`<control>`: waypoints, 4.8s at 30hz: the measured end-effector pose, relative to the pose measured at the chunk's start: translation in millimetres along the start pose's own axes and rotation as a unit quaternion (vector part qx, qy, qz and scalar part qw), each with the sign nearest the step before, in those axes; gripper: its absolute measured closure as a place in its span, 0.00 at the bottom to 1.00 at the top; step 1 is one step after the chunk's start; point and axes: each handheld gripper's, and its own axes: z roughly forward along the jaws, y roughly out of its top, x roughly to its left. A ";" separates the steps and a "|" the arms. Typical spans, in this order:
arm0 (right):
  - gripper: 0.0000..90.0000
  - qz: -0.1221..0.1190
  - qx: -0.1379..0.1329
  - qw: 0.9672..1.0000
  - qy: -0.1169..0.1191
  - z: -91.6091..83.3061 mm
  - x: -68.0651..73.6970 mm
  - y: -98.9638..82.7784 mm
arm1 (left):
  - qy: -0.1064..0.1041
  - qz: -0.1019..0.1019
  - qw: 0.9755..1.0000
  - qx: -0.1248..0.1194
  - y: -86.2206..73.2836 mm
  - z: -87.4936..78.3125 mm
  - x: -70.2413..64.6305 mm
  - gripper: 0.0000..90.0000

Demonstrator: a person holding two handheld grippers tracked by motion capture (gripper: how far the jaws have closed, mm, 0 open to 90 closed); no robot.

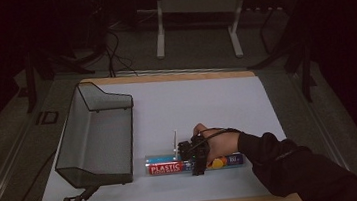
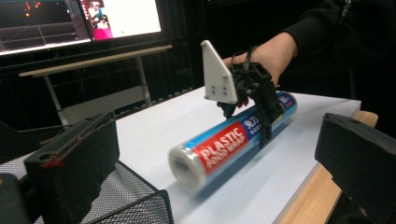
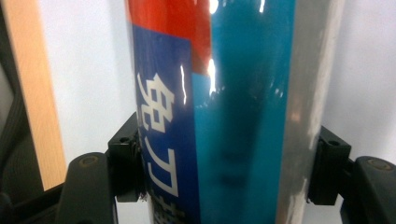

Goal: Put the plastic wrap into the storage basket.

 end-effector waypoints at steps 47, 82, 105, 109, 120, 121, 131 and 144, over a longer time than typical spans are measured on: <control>0.35 0.346 -0.210 0.914 -0.001 -51.9 -41.8 43.5 | -0.038 0.005 0.999 0.006 1.8 21.2 4.2 0.01; 0.35 0.447 -0.398 0.801 -0.012 -114.0 -61.5 140.1 | -0.036 0.015 0.999 0.032 -0.2 24.4 3.8 0.01; 0.35 0.510 -0.412 0.754 0.025 -60.9 -73.6 187.0 | -0.033 0.013 0.999 0.030 -0.4 21.6 5.1 0.01; 0.35 0.519 -0.399 0.756 0.019 -46.6 -70.7 189.1 | -0.034 0.013 0.999 0.027 0.0 21.0 4.8 0.01; 0.35 0.565 -0.371 0.737 -0.003 -20.1 -64.3 187.2 | -0.037 0.013 0.999 0.028 0.0 21.3 4.4 0.01; 0.35 0.568 -0.368 0.736 -0.002 -18.8 -65.9 186.8 | -0.038 0.012 0.999 0.028 -0.1 21.4 4.5 0.01; 0.34 0.576 -0.356 0.736 -0.002 -3.1 -72.5 191.1 | -0.039 0.012 0.999 0.030 -0.4 21.8 4.8 0.01; 0.32 0.564 -0.342 0.751 -0.020 3.5 -72.0 196.0 | -0.044 0.012 0.998 0.032 -0.5 22.6 4.7 0.01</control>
